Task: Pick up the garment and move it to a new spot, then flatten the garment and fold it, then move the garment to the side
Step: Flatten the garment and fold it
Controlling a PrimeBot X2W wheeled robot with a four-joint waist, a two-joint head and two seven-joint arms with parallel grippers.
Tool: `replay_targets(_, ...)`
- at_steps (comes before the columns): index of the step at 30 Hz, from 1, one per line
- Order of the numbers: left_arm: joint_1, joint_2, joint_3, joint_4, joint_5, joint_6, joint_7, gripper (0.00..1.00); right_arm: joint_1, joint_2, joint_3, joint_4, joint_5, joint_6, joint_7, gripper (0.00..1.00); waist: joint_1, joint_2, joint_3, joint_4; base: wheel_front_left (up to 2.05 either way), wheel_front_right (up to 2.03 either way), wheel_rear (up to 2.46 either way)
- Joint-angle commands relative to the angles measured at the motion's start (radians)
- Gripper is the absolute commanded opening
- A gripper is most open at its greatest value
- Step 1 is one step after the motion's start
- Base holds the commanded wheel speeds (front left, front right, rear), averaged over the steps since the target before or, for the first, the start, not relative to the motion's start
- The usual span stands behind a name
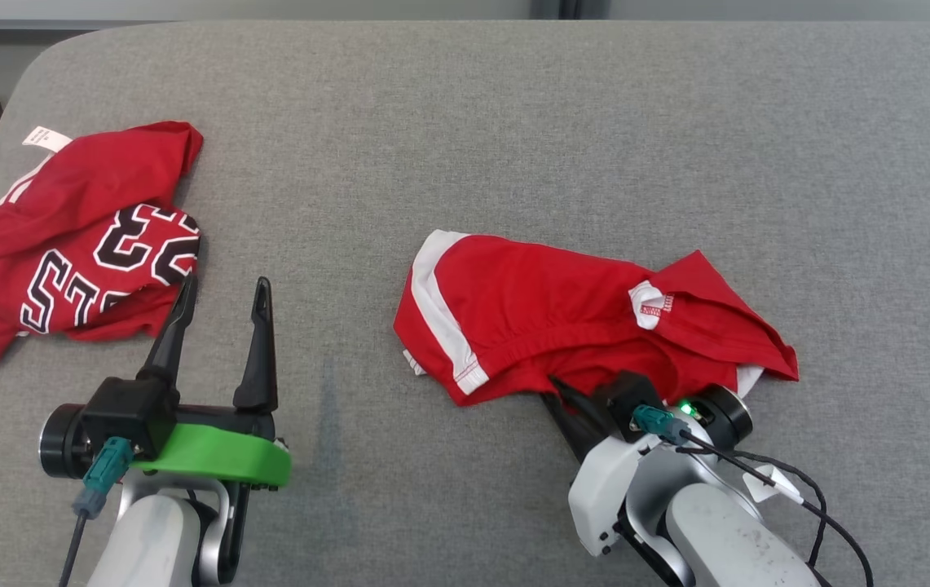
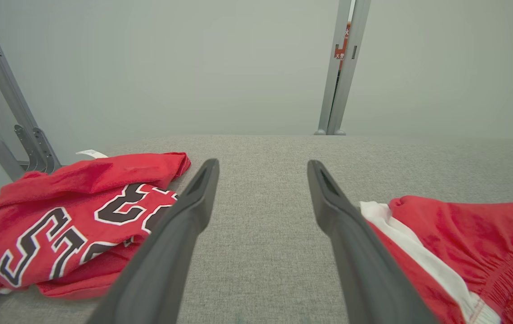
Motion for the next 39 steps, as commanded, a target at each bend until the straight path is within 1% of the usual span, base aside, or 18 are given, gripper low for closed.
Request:
replay_targets(1,-0.011,-0.001,0.009,0.002,0.011,-0.005,-0.003,1.00,-0.008,0.006,0.001,-0.011,0.011,0.000,-0.032,0.00,0.0000,0.0000,-0.003,-0.003,0.00,0.00,0.00)
replay_targets(7,0.008,-0.003,0.026,0.004,0.020,-0.007,-0.003,1.00,-0.010,-0.001,0.021,-0.110,0.078,0.000,-0.146,0.00,0.0000,0.0000,-0.022,-0.027,0.00,0.00,0.00)
replay_targets(9,0.010,-0.002,0.030,0.002,0.024,-0.007,-0.003,1.00,-0.010,-0.011,0.009,-0.158,0.107,0.000,-0.174,0.00,0.0000,0.0000,-0.026,-0.037,0.00,0.00,0.00)
replay_targets(13,0.018,0.002,0.039,-0.001,0.027,-0.005,-0.003,1.00,0.013,-0.020,-0.057,-0.253,0.150,0.000,-0.205,0.00,0.0000,0.0000,-0.035,-0.062,0.00,0.00,0.00)
replay_targets(17,0.021,0.005,0.040,-0.003,0.030,-0.007,-0.003,1.00,0.062,-0.016,-0.188,-0.322,0.170,0.000,-0.206,0.00,0.0000,0.0000,-0.038,-0.082,0.00,0.00,0.00)
replay_targets(21,0.020,0.007,0.040,-0.004,0.031,-0.004,-0.003,1.00,0.129,-0.003,-0.354,-0.349,0.183,0.000,-0.188,0.00,0.0000,0.0000,-0.035,-0.094,0.00,0.00,0.00)
replay_targets(24,0.015,0.010,0.039,-0.004,0.030,-0.007,-0.003,1.00,0.177,0.012,-0.485,-0.336,0.194,0.000,-0.172,0.00,0.0000,0.0000,-0.030,-0.098,0.00,0.00,0.00)
replay_targets(28,0.006,0.013,0.037,-0.004,0.030,-0.006,-0.003,1.00,0.216,0.026,-0.616,-0.291,0.219,0.000,-0.165,0.00,0.0000,0.0000,-0.021,-0.099,0.00,0.00,0.00)
replay_targets(31,0.000,0.014,0.037,-0.001,0.028,-0.003,-0.003,1.00,0.206,0.031,-0.675,-0.235,0.238,0.000,-0.174,0.00,0.0000,0.0000,-0.014,-0.102,0.00,0.00,0.00)
replay_targets(32,-0.001,0.014,0.035,-0.001,0.028,-0.002,-0.003,1.00,0.200,0.031,-0.678,-0.222,0.242,0.000,-0.179,0.00,0.0000,0.0000,-0.014,-0.102,0.00,0.00,0.00)
replay_targets(33,-0.002,0.014,0.034,0.000,0.028,-0.002,-0.003,1.00,0.195,0.031,-0.678,-0.212,0.247,0.000,-0.182,0.07,0.0000,0.0000,-0.014,-0.102,0.00,0.00,0.00)
replay_targets(34,-0.003,0.015,0.034,0.001,0.028,-0.003,-0.003,1.00,0.189,0.031,-0.676,-0.202,0.249,0.000,-0.187,0.47,0.0000,0.0000,-0.014,-0.102,0.00,0.00,0.00)
replay_targets(35,-0.004,0.015,0.033,0.001,0.028,-0.003,-0.003,1.00,0.184,0.031,-0.673,-0.197,0.247,0.000,-0.192,1.00,0.0000,0.0000,-0.015,-0.102,0.00,0.00,0.00)
replay_targets(39,0.005,0.012,0.033,0.003,0.029,0.001,-0.003,1.00,0.198,0.031,-0.650,-0.218,0.194,0.000,-0.219,1.00,0.0000,0.0000,-0.029,-0.102,0.00,0.00,0.00)
